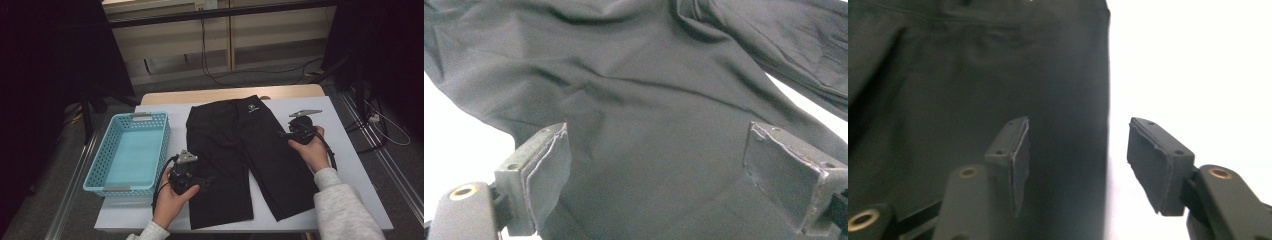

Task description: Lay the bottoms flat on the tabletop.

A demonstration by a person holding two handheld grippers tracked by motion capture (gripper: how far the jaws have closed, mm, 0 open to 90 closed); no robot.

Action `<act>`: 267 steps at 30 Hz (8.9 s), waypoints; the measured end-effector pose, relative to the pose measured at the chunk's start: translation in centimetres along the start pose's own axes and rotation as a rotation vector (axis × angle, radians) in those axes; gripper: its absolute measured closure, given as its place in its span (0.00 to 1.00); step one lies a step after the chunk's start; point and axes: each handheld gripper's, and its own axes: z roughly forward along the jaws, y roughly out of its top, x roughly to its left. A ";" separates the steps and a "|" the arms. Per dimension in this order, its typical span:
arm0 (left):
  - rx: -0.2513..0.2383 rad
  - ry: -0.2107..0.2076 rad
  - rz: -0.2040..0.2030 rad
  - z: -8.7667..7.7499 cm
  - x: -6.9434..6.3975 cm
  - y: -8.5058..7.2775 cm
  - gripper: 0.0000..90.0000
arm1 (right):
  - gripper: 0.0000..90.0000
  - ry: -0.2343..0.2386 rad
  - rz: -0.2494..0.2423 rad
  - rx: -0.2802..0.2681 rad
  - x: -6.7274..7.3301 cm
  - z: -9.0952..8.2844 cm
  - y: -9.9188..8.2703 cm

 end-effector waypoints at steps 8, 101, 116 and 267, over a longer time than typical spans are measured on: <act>-0.015 -0.001 -0.011 -0.3 0.2 0.0 0.14 | 0.66 -0.001 0.057 0.018 -1.2 2.7 0.1; 0.005 -0.018 0.059 0.5 -1.0 0.7 0.14 | 1.00 -0.008 0.101 0.046 -2.7 -10.2 -11.2; 0.012 -0.018 0.054 1.0 -0.8 0.5 0.14 | 1.00 -0.051 0.109 0.003 -5.3 -9.8 -11.2; 0.016 0.102 -0.015 0.0 1.0 0.0 0.15 | 0.70 0.305 -0.196 0.065 14.7 -5.2 -6.8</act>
